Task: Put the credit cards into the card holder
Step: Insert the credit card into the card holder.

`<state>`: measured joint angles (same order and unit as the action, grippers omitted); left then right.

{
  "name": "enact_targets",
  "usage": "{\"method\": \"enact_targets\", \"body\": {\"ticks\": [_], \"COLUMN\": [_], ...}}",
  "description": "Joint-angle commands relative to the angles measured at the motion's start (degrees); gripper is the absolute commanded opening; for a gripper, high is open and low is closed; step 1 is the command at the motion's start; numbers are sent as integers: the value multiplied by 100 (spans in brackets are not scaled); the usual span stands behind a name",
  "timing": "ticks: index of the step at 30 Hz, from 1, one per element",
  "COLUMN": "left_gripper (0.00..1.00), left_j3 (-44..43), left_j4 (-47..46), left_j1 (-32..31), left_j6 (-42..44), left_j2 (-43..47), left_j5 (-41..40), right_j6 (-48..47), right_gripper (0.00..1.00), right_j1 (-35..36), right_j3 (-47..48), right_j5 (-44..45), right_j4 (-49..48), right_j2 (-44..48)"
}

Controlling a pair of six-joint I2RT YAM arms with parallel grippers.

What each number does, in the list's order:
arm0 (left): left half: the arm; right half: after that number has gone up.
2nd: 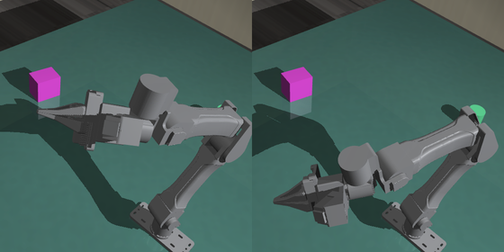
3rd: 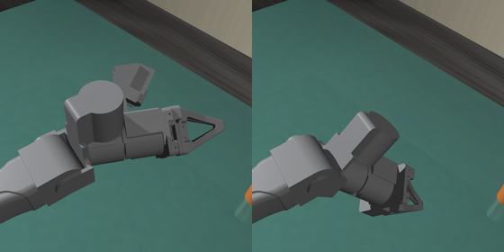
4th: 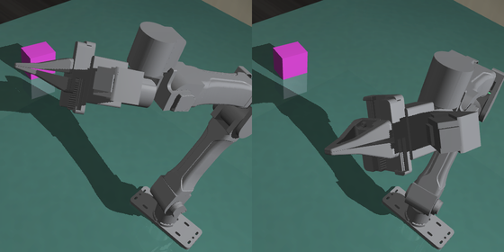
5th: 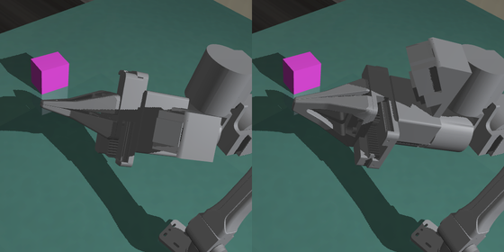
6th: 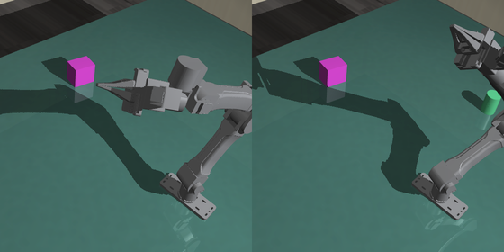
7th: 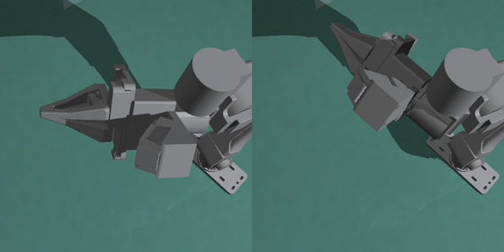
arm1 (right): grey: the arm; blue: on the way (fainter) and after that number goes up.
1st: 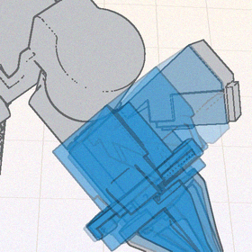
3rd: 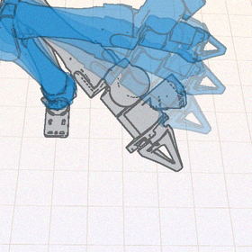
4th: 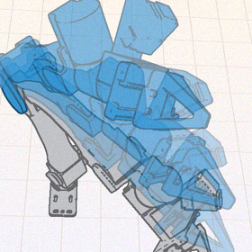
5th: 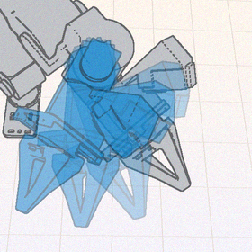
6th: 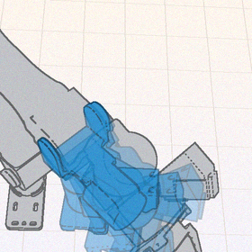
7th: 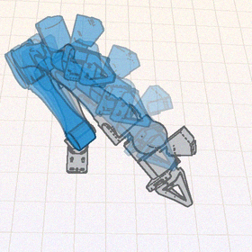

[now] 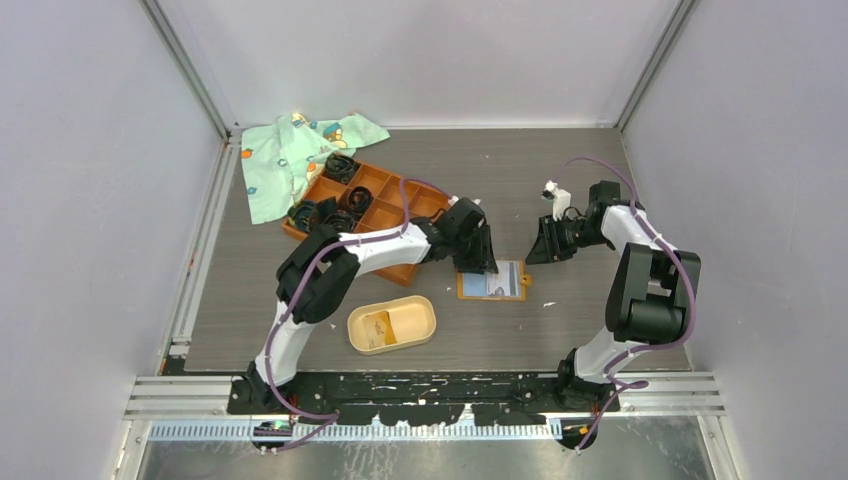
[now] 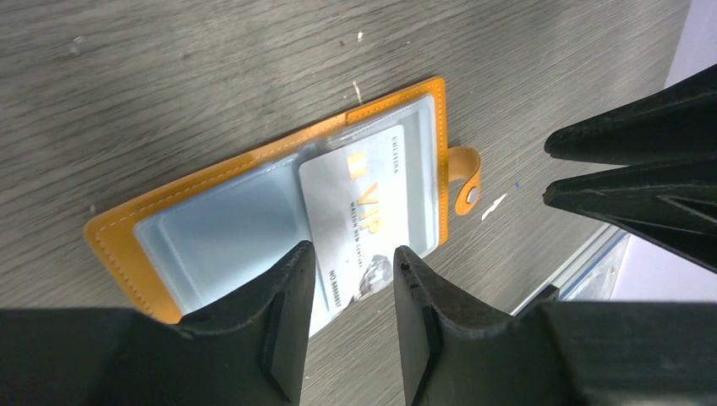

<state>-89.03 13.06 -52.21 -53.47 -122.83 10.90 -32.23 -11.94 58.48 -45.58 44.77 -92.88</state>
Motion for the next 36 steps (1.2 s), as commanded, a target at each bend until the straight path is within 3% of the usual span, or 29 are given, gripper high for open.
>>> {"method": "enact_targets", "body": {"ticks": [1,3,7,9,19,36], "left_gripper": [37,31,6,1,0,0], "left_j3": [-212,-202,-246,-352,-896,-1283], "left_j4": [364,467,699,859,1386,1712], "left_j1": [81,81,85,88,50,-78], "left_j6": [339,434,557,584,763,783], "left_j2": [497,561,542,453,-64,-575], "left_j5": [-219,-272,-301,-299,-121,131], "right_j6": [-99,-95,52,221,232,316], "right_gripper": [33,32,31,29,21,21], "right_j1": [10,8,8,9,377,643], "right_j3": [6,6,-24,-53,111,232], "right_j5": [-152,-121,103,379,1364,1378], "right_j4": [-73,-78,-211,-376,-171,29], "right_j2": [171,163,156,154,-357,-633]}}
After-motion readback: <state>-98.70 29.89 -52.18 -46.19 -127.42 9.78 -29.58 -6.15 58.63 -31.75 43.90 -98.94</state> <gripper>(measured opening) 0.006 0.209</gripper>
